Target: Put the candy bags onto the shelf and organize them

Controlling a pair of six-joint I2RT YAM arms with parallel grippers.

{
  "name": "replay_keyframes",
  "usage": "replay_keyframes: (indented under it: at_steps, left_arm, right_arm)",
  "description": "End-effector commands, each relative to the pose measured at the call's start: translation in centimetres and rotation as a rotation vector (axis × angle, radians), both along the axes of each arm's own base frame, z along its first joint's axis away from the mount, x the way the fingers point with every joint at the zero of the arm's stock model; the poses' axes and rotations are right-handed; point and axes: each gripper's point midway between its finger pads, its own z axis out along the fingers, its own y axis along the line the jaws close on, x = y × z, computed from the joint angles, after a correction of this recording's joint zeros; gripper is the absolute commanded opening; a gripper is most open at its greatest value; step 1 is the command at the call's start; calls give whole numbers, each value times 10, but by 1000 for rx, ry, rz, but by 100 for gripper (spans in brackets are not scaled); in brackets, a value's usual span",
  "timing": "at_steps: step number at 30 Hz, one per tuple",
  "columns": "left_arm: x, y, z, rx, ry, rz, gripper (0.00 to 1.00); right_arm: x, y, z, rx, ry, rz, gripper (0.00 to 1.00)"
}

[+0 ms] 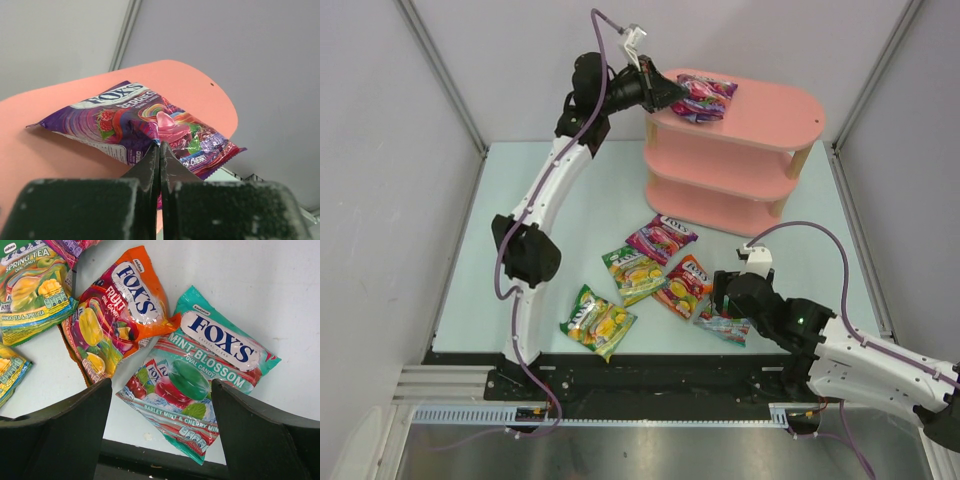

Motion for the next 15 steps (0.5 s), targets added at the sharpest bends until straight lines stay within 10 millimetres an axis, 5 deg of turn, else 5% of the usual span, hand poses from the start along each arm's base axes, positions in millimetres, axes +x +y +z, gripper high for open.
replay_keyframes:
  at_steps: [1, 3, 5, 6, 7, 10, 15]
  left_arm:
    - [-28, 11, 29, 17, -77, -39, 0]
    - [-26, 16, 26, 23, -70, -28, 0]
    - [-21, 24, 23, 27, -64, -13, 12]
    - [-21, 26, 26, 25, -70, -8, 26]
    - [-18, 32, 27, 26, -71, 1, 53]
    - [-20, 41, 37, 20, -91, 14, 99]
    - [-25, 58, 60, -14, -114, 36, 100]
  right_arm:
    - [5, 2, 6, 24, -24, -21, 85]
    - [6, 3, 6, 27, -24, -20, 85]
    - [6, 5, 6, 33, -24, -17, 85]
    - [6, 6, 6, 33, -23, -16, 85]
    - [6, 7, 5, 32, -20, -13, 85]
    - [6, 8, 5, 37, -18, -13, 85]
    - [9, 12, 6, 38, -29, 1, 85]
